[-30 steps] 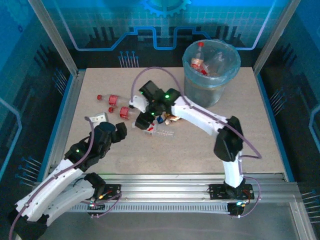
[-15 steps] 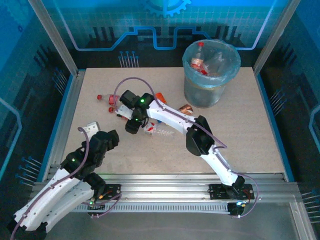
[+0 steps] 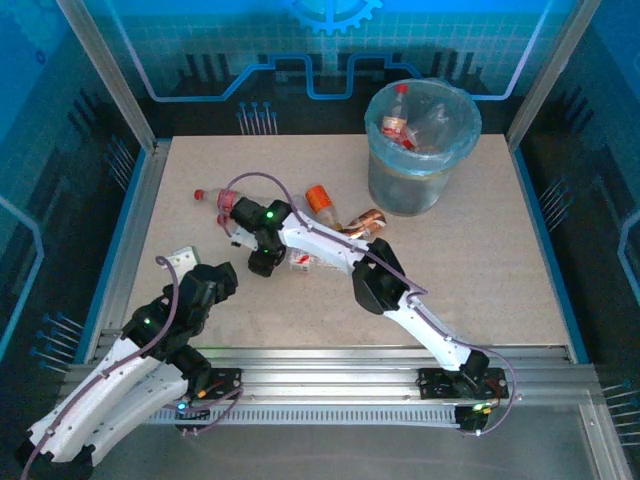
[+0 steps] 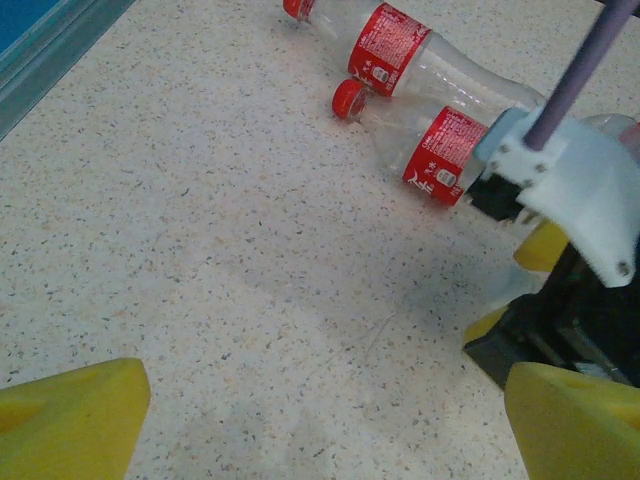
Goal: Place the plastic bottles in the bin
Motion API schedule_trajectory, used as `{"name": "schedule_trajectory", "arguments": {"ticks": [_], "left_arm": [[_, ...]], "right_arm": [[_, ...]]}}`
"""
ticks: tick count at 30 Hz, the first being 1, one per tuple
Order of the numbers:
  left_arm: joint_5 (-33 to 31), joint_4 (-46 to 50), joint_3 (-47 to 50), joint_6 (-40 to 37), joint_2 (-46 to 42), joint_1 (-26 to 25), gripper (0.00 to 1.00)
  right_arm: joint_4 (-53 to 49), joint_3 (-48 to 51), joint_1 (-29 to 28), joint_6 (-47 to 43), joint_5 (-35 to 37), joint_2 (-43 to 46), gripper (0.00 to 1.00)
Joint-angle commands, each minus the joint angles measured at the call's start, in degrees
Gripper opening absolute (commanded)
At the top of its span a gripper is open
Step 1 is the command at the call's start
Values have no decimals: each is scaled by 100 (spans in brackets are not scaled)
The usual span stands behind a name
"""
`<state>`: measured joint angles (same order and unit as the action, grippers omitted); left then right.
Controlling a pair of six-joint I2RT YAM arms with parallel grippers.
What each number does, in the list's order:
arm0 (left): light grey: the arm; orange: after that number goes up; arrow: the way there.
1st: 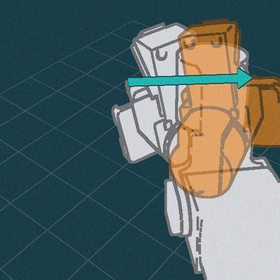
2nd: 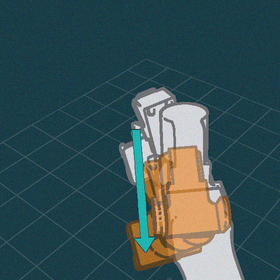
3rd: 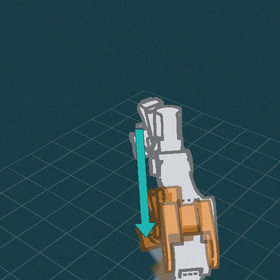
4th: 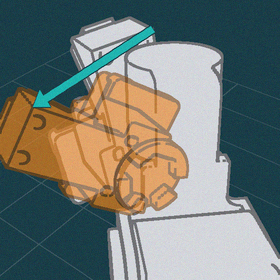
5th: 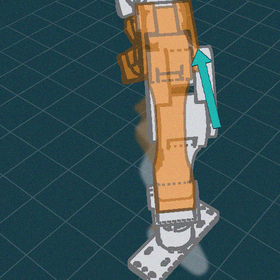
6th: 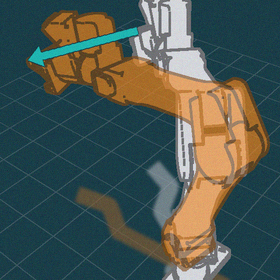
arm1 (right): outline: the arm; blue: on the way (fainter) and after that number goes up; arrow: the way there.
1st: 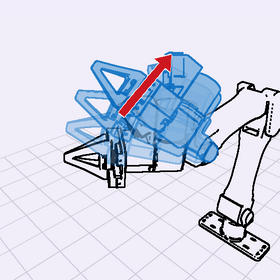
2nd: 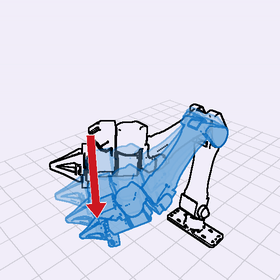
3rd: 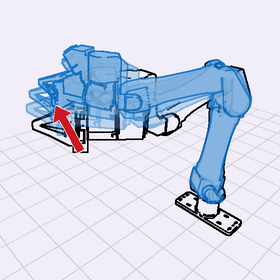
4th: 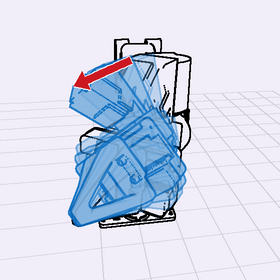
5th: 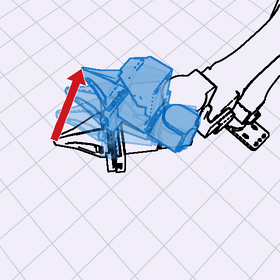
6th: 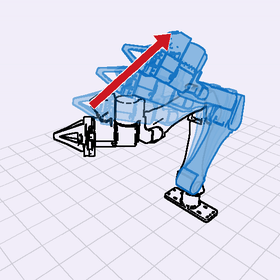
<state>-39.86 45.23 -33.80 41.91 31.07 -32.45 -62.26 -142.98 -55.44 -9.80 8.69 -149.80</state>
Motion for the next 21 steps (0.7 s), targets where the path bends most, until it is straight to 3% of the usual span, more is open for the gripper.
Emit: {"name": "schedule_trajectory", "arguments": {"ticks": [1,10,21], "left_arm": [[-66,78,49,-45,-62,42,93],[-66,8,58,-38,-68,45,93],[-152,82,-202,-43,-66,39,92]], "right_arm": [[-253,-292,-104,-165,213,-250,68],[-332,-261,-143,-263,401,-48,54],[-401,-142,-213,-358,462,854,35]]}}
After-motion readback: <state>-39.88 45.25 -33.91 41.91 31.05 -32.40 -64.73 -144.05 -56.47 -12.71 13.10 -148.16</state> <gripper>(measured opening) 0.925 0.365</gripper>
